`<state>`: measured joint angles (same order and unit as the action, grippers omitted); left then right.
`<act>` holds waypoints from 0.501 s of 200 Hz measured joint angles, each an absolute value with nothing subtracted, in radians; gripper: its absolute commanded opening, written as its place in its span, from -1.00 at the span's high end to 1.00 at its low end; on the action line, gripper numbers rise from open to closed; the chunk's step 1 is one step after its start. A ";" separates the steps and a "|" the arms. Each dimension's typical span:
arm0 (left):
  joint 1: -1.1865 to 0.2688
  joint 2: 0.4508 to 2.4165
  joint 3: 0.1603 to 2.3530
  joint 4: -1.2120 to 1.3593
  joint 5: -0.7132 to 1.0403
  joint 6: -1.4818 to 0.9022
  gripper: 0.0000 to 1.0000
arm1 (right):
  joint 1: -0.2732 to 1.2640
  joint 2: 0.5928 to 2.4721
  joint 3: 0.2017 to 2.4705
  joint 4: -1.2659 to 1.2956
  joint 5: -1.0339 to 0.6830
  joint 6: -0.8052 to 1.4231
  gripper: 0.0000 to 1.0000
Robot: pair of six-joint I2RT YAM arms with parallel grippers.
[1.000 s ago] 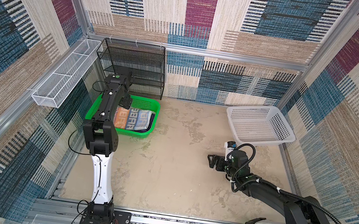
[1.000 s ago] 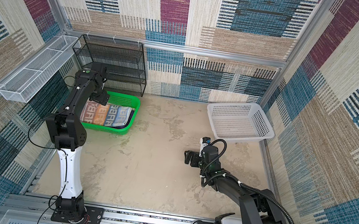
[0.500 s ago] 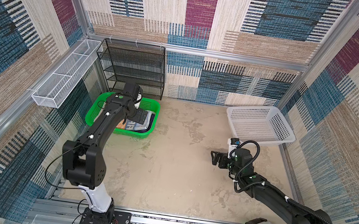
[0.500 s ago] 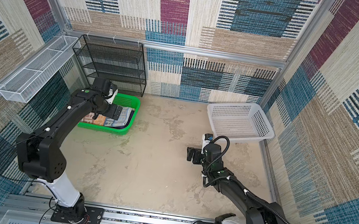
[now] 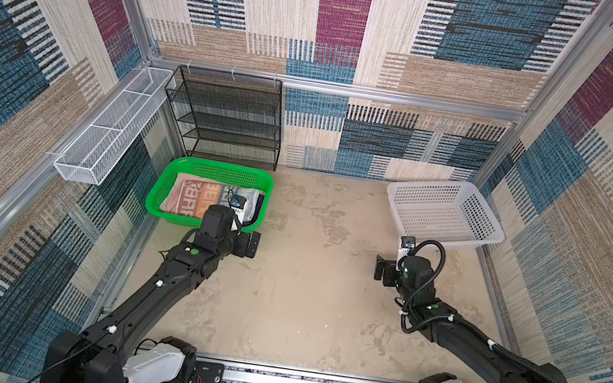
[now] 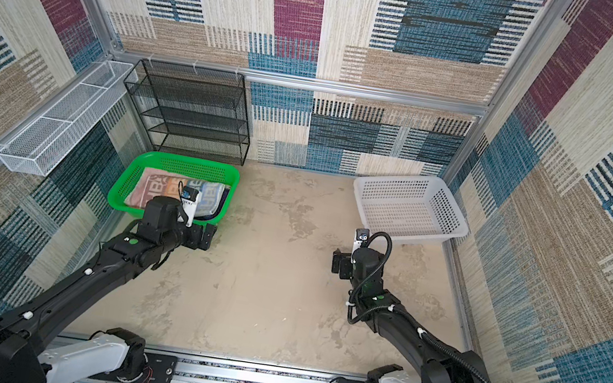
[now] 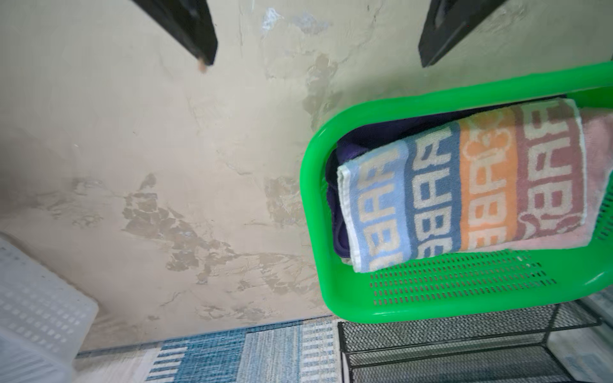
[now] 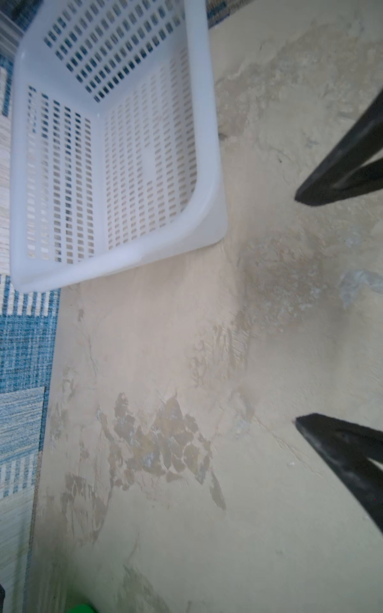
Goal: Fold and stack the towels
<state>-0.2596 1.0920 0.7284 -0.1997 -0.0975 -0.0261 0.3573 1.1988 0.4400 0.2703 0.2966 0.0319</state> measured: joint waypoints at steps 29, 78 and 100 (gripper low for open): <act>-0.264 1.095 0.609 -0.081 -0.184 -0.029 -0.98 | 0.273 1.249 0.387 0.439 0.305 -0.014 -1.00; -0.257 1.122 0.485 0.191 -0.283 -0.010 -0.98 | 0.175 1.368 0.302 0.763 0.252 -0.054 -1.00; -0.250 1.161 0.427 0.334 -0.299 0.036 -0.98 | 0.163 1.414 0.302 0.850 0.239 -0.075 -1.00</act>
